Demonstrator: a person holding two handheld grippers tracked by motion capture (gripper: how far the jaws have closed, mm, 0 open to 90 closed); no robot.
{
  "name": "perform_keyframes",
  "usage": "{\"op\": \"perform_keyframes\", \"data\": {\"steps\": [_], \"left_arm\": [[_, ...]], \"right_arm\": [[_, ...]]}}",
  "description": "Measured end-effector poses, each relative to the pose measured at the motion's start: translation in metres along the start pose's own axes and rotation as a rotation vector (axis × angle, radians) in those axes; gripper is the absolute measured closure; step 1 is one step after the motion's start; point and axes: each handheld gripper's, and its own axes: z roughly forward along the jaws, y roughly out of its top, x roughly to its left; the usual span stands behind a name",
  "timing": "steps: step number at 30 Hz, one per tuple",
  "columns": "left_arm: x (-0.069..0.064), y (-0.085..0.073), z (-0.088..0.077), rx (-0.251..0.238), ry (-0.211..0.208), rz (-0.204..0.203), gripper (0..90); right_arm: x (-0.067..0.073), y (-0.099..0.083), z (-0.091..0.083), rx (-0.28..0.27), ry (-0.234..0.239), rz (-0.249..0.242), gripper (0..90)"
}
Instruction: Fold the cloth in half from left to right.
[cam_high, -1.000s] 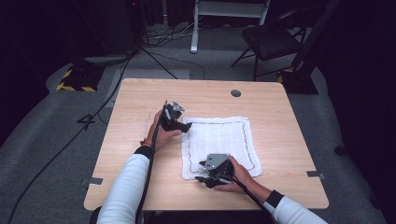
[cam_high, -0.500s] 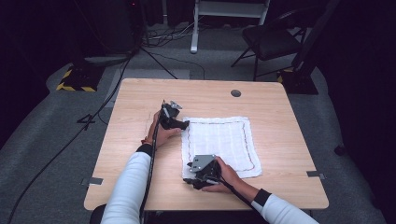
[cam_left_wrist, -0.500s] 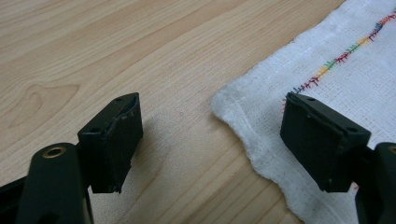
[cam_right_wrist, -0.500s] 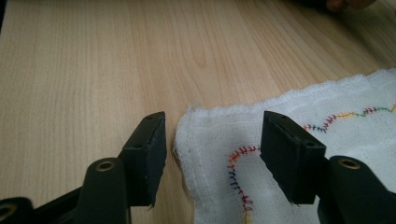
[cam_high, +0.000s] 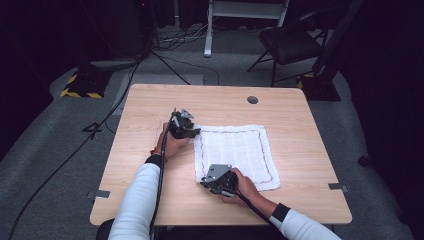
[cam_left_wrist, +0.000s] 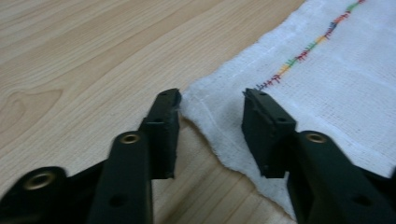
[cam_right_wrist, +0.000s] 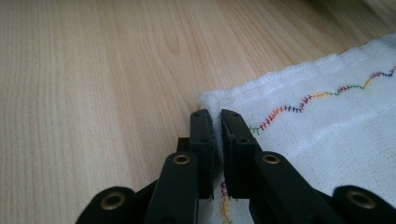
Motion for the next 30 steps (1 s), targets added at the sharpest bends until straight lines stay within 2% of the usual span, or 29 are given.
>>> {"op": "perform_keyframes", "data": {"steps": [5,8,12,16,22,23,26,30], "left_arm": [[0.003,-0.002,-0.002,-0.001,-0.044,-0.02,76.2],[0.004,-0.002,-0.005,0.008,-0.043,-0.012,81.2],[0.005,-0.003,-0.008,0.022,-0.024,0.013,83.3],[0.008,-0.004,-0.016,0.029,0.006,0.024,85.6],[0.017,-0.007,-0.033,-0.005,0.018,0.001,85.9],[0.019,-0.009,-0.035,-0.014,0.019,-0.016,86.0],[0.021,-0.01,-0.042,-0.023,0.027,-0.016,86.3],[0.017,-0.005,-0.049,-0.045,0.04,-0.001,86.6]], "right_arm": [[0.0,0.001,0.0,-0.003,0.001,-0.002,85.3],[0.002,0.003,-0.002,-0.016,-0.003,-0.008,85.7],[0.002,0.008,-0.004,-0.029,-0.014,-0.032,86.0],[-0.001,0.013,-0.006,-0.035,-0.017,-0.027,86.2],[0.002,0.022,-0.006,-0.049,-0.022,-0.049,86.2],[0.003,0.023,-0.006,-0.051,-0.022,-0.052,86.2],[0.005,0.026,-0.007,-0.062,-0.022,-0.055,86.3],[0.005,0.028,-0.014,-0.074,-0.038,-0.061,86.2]]}}
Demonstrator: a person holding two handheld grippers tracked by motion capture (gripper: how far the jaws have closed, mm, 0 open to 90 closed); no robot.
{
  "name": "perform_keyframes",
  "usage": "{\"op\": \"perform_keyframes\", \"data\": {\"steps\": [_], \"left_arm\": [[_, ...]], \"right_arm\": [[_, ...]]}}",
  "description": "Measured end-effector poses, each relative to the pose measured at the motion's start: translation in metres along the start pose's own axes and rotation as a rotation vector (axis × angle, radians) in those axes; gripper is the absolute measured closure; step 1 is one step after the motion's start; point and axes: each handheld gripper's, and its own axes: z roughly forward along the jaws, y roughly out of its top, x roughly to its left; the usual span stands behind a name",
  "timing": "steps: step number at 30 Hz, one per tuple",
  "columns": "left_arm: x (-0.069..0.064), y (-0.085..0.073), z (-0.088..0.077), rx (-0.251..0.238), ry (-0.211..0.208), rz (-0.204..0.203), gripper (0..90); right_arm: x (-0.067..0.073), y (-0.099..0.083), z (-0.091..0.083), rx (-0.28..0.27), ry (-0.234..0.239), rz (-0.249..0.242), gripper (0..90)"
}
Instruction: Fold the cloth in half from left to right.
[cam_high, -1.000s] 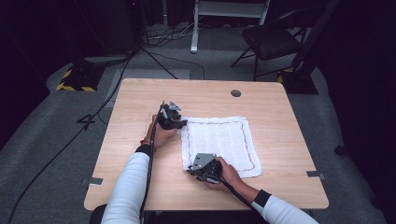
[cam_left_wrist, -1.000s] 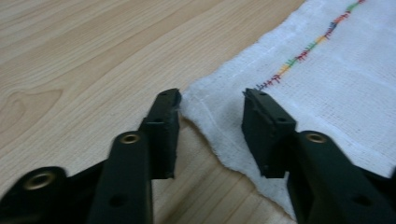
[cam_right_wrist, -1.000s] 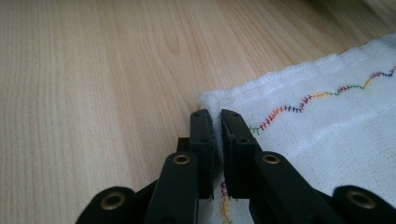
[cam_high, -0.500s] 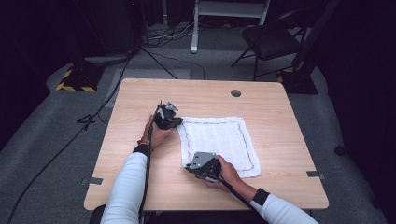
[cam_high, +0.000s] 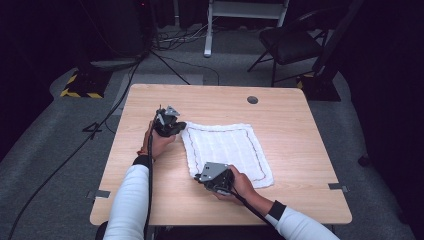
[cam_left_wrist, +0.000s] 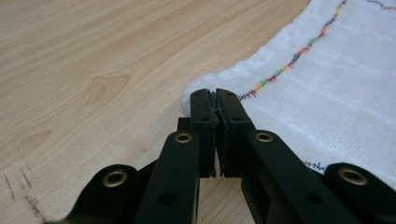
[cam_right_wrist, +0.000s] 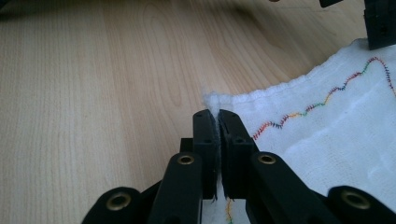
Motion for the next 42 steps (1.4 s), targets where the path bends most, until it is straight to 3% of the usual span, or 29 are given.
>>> {"op": "perform_keyframes", "data": {"steps": [3,12,17,24,32,42], "left_arm": [[-0.006,0.008,-0.003,-0.012,0.016,0.018,86.9],[-0.028,0.041,0.005,-0.043,0.009,0.06,87.1],[-0.049,0.057,0.022,-0.072,-0.023,0.081,87.2],[-0.075,0.08,0.046,-0.06,-0.042,0.123,87.4],[-0.098,0.101,0.068,-0.06,-0.068,0.173,87.4],[-0.122,0.117,0.093,-0.061,-0.106,0.197,87.4]], "right_arm": [[-0.005,-0.001,-0.008,-0.015,-0.008,0.016,86.2],[-0.022,-0.014,-0.042,-0.048,-0.064,0.076,86.3],[-0.028,-0.032,-0.063,-0.044,-0.091,0.097,86.3],[-0.037,-0.056,-0.09,-0.035,-0.14,0.139,86.3],[-0.044,-0.081,-0.114,-0.018,-0.189,0.199,86.3],[-0.05,-0.105,-0.138,0.0,-0.246,0.255,86.3]]}}
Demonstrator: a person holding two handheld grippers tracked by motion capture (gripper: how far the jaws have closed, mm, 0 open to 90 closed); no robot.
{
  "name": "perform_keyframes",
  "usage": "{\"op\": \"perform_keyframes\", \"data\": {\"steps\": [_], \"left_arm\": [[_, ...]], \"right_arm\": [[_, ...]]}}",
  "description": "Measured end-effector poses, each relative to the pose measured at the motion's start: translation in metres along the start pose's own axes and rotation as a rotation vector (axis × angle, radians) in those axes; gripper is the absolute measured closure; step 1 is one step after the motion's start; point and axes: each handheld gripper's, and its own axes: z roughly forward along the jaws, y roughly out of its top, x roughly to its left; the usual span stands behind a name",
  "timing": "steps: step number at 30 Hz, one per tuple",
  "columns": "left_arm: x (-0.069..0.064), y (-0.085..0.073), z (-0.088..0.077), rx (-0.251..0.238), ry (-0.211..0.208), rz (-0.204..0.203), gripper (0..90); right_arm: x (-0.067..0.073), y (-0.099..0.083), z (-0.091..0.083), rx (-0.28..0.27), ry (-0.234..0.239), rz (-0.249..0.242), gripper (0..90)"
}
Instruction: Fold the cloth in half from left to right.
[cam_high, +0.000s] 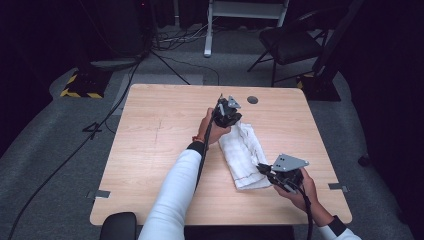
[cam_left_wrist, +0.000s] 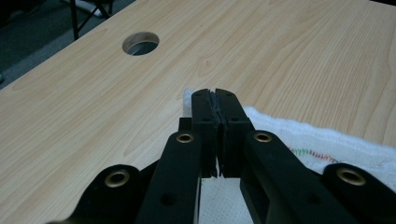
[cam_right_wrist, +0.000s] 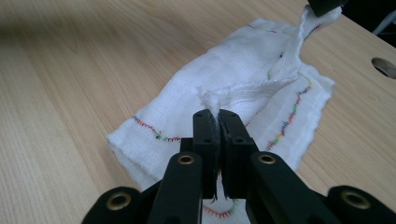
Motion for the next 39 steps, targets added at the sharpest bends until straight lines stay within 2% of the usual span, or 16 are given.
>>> {"op": "perform_keyframes", "data": {"steps": [3,6,8,11,14,17,19,20,22,26,29,34,37,39], "left_arm": [[-0.005,0.002,0.009,0.013,-0.002,0.005,87.3],[-0.012,0.006,0.021,0.036,0.018,0.018,86.8],[-0.016,0.007,0.026,0.032,0.035,0.007,78.2],[-0.022,0.006,0.028,0.021,0.015,0.01,70.9],[-0.025,0.005,0.022,0.012,0.01,0.011,61.8],[-0.03,0.002,0.011,0.005,0.011,0.01,41.4],[-0.035,-0.004,0.0,0.009,-0.016,0.026,33.4],[-0.038,-0.007,-0.005,0.014,-0.023,0.036,31.8],[-0.044,-0.013,-0.015,0.035,-0.064,0.054,27.5],[-0.064,-0.026,-0.034,0.057,-0.111,0.118,25.1],[-0.078,-0.036,-0.046,0.063,-0.148,0.166,25.2],[-0.101,-0.055,-0.061,0.061,-0.217,0.2,27.0],[-0.111,-0.065,-0.062,0.079,-0.229,0.221,27.0],[-0.115,-0.07,-0.061,0.1,-0.22,0.234,27.2]], "right_arm": [[-0.004,-0.007,-0.004,0.012,-0.012,0.009,86.3],[-0.008,-0.015,-0.004,0.032,-0.013,0.027,85.6],[-0.011,-0.021,-0.003,0.057,-0.017,0.046,81.5],[-0.013,-0.03,-0.003,0.083,-0.041,0.044,77.6],[-0.017,-0.036,-0.005,0.092,-0.049,0.058,71.1],[-0.022,-0.039,-0.008,0.09,-0.057,0.079,65.4],[-0.026,-0.04,-0.009,0.083,-0.067,0.092,61.2],[-0.028,-0.04,-0.011,0.074,-0.067,0.102,59.9],[-0.032,-0.04,-0.012,0.066,-0.076,0.112,57.6],[-0.04,-0.042,-0.008,0.084,-0.073,0.118,52.3],[-0.045,-0.047,0.0,0.122,-0.08,0.092,50.0],[-0.05,-0.055,0.008,0.173,-0.073,0.101,49.6],[-0.052,-0.058,0.011,0.185,-0.054,0.122,49.4],[-0.052,-0.059,0.013,0.202,-0.048,0.12,49.2]]}}
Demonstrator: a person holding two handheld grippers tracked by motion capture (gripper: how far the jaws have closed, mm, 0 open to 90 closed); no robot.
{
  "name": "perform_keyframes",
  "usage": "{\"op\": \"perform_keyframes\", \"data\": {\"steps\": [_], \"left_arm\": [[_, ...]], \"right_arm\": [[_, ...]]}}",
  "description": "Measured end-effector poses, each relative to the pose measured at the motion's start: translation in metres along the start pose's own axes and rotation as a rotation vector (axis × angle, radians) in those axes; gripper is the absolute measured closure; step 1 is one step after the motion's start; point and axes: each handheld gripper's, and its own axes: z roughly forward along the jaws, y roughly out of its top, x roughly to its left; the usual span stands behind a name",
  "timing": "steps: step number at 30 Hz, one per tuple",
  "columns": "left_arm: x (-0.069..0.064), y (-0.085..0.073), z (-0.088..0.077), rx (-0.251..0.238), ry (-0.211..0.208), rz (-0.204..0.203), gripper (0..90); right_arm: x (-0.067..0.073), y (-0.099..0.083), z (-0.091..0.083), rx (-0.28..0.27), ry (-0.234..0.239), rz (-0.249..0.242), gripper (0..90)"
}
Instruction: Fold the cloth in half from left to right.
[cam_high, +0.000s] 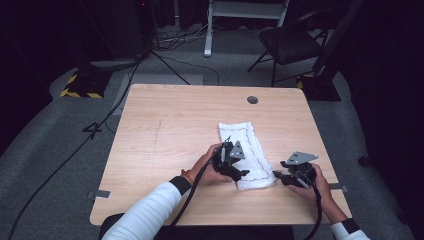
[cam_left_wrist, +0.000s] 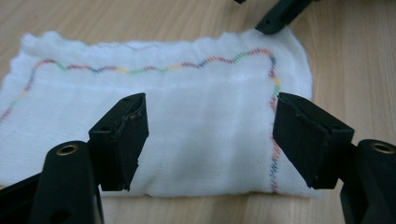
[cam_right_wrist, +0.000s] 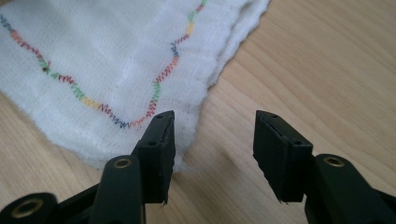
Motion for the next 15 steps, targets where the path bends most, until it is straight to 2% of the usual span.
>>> {"op": "perform_keyframes", "data": {"steps": [8,15], "left_arm": [[-0.006,-0.018,0.014,0.089,0.022,0.019,28.4],[-0.011,-0.028,0.007,0.088,0.041,0.017,28.6]], "right_arm": [[0.0,-0.003,0.005,0.006,0.041,0.022,50.3],[0.008,-0.003,0.005,0.001,0.066,0.004,51.5]]}}
